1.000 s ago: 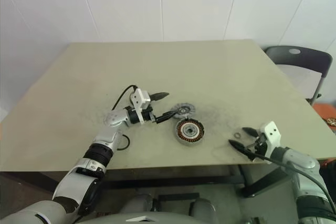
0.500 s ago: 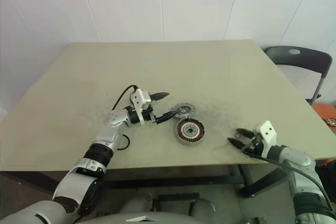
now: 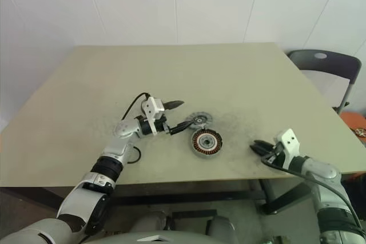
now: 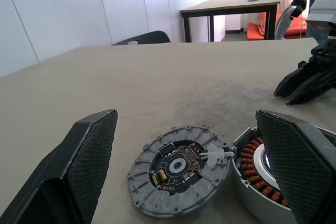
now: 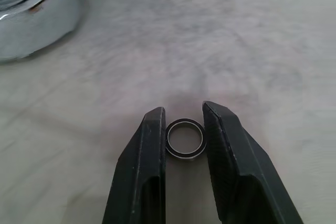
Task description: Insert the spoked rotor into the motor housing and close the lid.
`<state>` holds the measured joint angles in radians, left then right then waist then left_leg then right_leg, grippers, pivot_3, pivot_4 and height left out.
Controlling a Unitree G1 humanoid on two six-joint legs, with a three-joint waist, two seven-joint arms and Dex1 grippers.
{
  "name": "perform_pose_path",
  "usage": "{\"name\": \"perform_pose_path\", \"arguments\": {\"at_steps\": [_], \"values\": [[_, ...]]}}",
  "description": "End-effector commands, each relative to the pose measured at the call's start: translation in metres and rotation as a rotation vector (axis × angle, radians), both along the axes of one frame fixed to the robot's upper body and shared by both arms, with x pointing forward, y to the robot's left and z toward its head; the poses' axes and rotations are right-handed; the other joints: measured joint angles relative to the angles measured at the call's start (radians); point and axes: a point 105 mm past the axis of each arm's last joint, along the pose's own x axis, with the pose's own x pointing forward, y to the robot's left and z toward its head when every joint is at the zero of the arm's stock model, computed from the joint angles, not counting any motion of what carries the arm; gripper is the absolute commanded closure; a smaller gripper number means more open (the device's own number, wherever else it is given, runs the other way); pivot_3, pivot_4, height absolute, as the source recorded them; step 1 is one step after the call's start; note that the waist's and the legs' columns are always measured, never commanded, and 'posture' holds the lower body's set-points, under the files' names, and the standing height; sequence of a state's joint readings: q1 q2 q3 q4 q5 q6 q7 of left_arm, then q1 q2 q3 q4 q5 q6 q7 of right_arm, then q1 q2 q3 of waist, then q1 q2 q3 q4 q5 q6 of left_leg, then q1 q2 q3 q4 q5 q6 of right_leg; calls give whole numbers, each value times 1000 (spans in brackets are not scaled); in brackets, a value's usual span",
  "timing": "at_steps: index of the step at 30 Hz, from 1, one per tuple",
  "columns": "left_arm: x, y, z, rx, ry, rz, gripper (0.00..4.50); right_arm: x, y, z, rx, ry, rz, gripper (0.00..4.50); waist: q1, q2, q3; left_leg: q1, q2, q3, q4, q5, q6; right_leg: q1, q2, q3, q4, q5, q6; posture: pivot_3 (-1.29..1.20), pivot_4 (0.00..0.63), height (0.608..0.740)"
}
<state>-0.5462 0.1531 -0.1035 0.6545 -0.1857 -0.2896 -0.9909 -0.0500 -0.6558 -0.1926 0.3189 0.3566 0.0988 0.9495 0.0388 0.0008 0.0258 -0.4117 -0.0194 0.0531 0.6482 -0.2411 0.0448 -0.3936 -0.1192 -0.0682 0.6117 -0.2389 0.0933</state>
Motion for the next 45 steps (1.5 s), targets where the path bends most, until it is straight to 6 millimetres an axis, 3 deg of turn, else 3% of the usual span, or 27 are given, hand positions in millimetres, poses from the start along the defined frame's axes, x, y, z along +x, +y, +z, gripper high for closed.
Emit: {"name": "perform_pose_path", "arguments": {"at_steps": [1,5,8,13,23,45], "values": [[2,3,11,-10,-42,1,0,21,31,61,114,-186,40,3804,1,1,0,-1,0,0,-1,0,0,0,0,0,1,0,0,0,0,740],[1,6,10,-9,-33,1,0,25,66,88,160,-234,98,3804,6,1,0,-9,1,-1,-2,1,1,-9,1,-1,2,0,0,0,0,740],[1,8,8,4,-29,3,0,28,91,84,100,-180,137,3804,5,1,0,-14,0,-1,0,1,2,-13,0,-1,1,1,-1,0,0,740],[2,10,8,8,-31,14,0,21,114,76,81,-92,234,3804,6,1,0,-15,-1,-1,1,-1,2,-15,-2,-1,0,1,-1,0,0,740],[1,10,3,13,-22,21,0,6,121,45,-34,44,323,3804,3,1,0,-15,-1,0,1,0,3,-12,-1,-2,0,1,-1,0,0,740],[0,7,0,25,-15,16,0,11,132,25,-57,61,365,3804,4,1,0,-14,-1,-1,3,1,4,-11,0,-3,1,1,-1,0,0,740]]}}
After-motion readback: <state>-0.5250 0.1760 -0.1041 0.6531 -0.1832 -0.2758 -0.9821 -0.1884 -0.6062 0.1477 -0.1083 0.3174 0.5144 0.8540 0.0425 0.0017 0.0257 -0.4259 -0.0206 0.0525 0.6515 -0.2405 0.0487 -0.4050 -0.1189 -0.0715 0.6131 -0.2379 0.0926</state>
